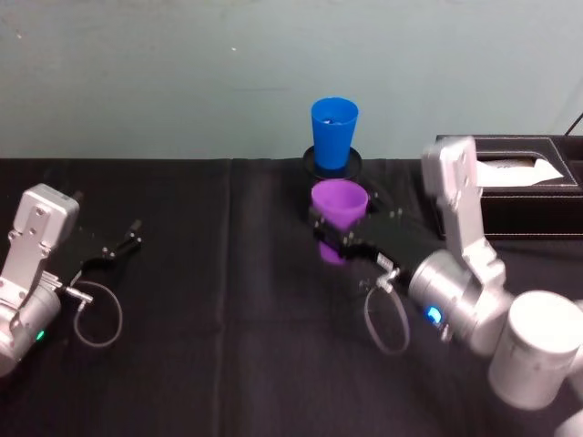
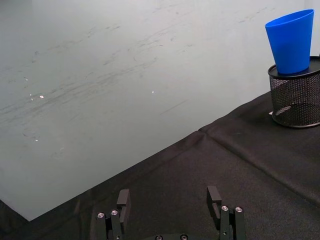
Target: Pick up one cup with a gripper and tap it against the other cup.
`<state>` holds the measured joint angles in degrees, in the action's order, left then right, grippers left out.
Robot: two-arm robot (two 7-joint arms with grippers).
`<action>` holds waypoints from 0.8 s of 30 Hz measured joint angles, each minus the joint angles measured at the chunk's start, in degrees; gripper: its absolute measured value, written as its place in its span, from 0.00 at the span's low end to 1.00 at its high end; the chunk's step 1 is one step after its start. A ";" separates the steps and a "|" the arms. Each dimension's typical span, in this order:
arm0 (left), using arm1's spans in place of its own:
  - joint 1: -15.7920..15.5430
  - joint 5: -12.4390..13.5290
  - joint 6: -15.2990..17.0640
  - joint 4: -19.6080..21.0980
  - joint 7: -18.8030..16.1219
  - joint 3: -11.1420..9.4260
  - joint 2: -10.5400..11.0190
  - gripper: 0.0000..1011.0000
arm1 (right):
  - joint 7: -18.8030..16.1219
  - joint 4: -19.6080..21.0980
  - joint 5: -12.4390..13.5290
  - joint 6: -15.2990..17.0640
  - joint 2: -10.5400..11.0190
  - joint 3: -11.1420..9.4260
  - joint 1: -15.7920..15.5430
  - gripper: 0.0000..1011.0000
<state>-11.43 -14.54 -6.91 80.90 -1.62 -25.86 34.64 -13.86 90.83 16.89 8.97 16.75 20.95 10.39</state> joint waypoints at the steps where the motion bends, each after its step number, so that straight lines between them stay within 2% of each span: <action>1: 0.00 0.00 0.00 0.00 0.00 0.00 0.00 0.99 | 0.38 0.00 -0.55 -1.02 -0.17 0.13 -0.71 0.73; 3: 0.00 0.00 0.00 0.00 0.00 0.00 0.00 0.99 | 1.14 -0.48 -1.64 -3.76 -0.88 0.31 -2.47 0.73; 9: 0.00 0.00 0.00 0.00 0.00 0.00 0.00 0.99 | 2.32 -1.62 -3.73 -6.42 -1.97 0.66 -5.22 0.73; 18: 0.00 0.00 0.00 0.00 0.00 0.00 0.00 0.99 | 2.45 -2.74 -6.03 -4.87 -2.58 0.67 -6.78 0.73; 22: 0.00 0.00 0.00 0.00 0.00 0.00 0.00 0.99 | 2.43 -3.47 -6.63 -4.33 -2.99 0.26 -6.80 0.78; 24: 0.00 0.00 0.00 0.00 0.00 0.00 0.00 0.99 | 2.44 -3.63 -6.90 -4.14 -3.32 -0.15 -6.80 0.85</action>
<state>-11.43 -14.55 -6.90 80.90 -1.62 -25.86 34.64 -11.42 87.20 9.99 4.83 13.43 20.81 3.59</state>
